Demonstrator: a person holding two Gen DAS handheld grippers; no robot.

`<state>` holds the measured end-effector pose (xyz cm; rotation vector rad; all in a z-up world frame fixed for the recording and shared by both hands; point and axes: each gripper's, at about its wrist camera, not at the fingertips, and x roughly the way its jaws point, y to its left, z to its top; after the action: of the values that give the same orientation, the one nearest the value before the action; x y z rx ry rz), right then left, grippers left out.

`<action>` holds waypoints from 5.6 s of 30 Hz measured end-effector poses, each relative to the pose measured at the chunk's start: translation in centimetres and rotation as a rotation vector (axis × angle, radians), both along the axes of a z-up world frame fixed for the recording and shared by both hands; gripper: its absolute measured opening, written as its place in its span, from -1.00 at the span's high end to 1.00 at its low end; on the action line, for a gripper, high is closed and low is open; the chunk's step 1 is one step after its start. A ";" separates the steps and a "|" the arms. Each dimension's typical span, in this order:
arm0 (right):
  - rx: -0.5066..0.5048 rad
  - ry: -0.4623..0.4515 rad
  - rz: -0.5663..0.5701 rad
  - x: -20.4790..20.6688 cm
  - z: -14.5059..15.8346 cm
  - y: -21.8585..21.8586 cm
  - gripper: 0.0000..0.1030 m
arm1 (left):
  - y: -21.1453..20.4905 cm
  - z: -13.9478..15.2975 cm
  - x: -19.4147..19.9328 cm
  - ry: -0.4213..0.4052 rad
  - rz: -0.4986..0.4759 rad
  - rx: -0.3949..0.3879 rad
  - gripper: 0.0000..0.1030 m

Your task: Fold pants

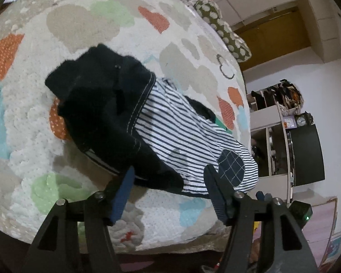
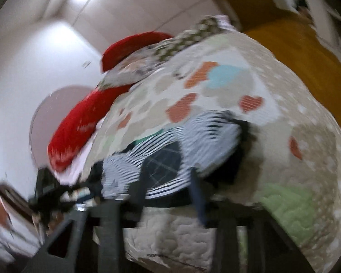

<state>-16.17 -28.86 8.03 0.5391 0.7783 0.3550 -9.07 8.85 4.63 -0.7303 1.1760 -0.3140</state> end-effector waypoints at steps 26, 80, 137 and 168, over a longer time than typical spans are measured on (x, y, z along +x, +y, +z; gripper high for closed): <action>-0.326 -0.041 0.374 4.7 -1.9 12.7 0.97 | -1.0 0.5 2.3 -0.043 -0.039 0.182 0.98; -0.357 -0.117 0.423 4.1 0.0 16.6 0.93 | -2.3 -1.5 3.8 0.040 -0.041 -0.022 0.82; -0.514 -0.012 0.161 13.8 1.3 5.0 -0.14 | 4.8 4.1 7.7 -0.140 0.007 0.190 -0.02; -0.519 0.021 -0.025 7.2 -1.8 2.4 -0.30 | 7.9 -0.9 2.8 -0.041 0.144 0.168 -0.19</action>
<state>-8.93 -26.49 6.27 0.0646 0.8450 0.1133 -6.31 16.79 3.75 -0.6546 1.0903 -0.1079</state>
